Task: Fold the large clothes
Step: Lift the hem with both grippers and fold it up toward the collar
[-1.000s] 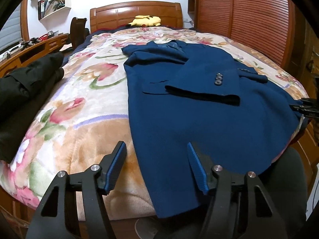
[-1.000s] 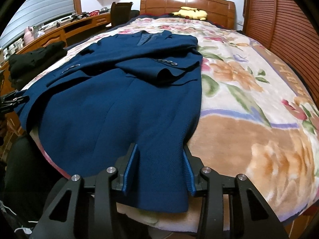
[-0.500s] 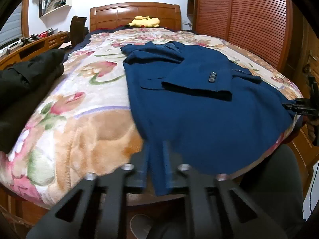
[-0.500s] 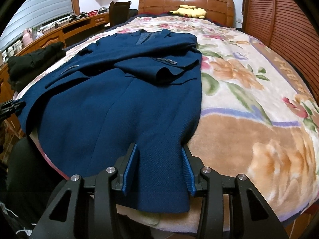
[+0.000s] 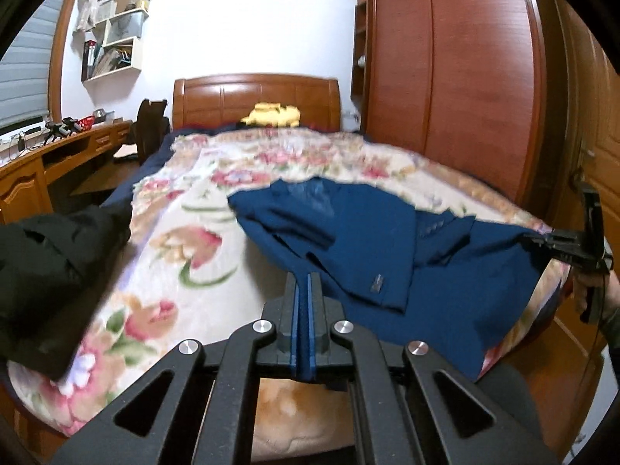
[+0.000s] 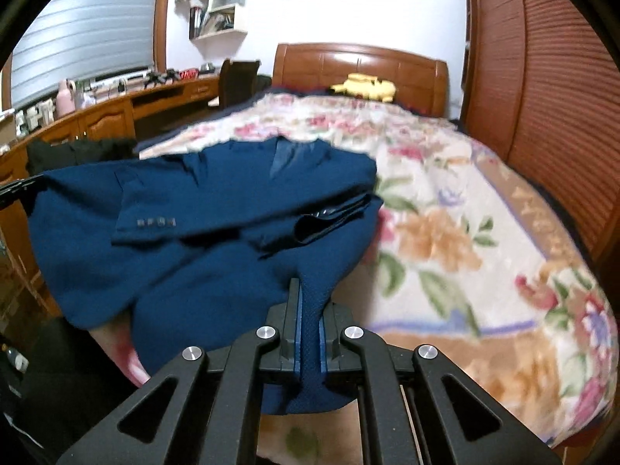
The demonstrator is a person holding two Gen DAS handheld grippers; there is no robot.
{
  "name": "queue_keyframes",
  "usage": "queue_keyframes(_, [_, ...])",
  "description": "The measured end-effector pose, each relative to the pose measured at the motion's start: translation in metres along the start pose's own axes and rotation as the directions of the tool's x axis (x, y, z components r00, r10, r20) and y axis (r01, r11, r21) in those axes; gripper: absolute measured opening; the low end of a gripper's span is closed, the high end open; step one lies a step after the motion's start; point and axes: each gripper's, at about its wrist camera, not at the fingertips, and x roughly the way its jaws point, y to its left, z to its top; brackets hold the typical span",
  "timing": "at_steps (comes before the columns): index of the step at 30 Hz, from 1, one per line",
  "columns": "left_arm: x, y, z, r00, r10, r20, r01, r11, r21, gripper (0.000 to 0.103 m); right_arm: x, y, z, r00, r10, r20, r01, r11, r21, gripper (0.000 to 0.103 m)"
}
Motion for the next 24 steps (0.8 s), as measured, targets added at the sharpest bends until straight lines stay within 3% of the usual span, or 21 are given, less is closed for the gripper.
queue_keyframes(13, [-0.046, 0.001, 0.039, 0.992, 0.005, 0.125, -0.006, 1.000, 0.009, 0.004, -0.069, 0.004, 0.015, 0.987, 0.055, 0.150, -0.053, 0.998, -0.015, 0.005])
queue_keyframes(24, [-0.103, -0.012, 0.087, 0.965, 0.013, 0.262, -0.026, 0.999, 0.047, 0.004, -0.139, 0.000, 0.024, 0.956, 0.074, 0.282, -0.062, 0.997, -0.052, 0.005])
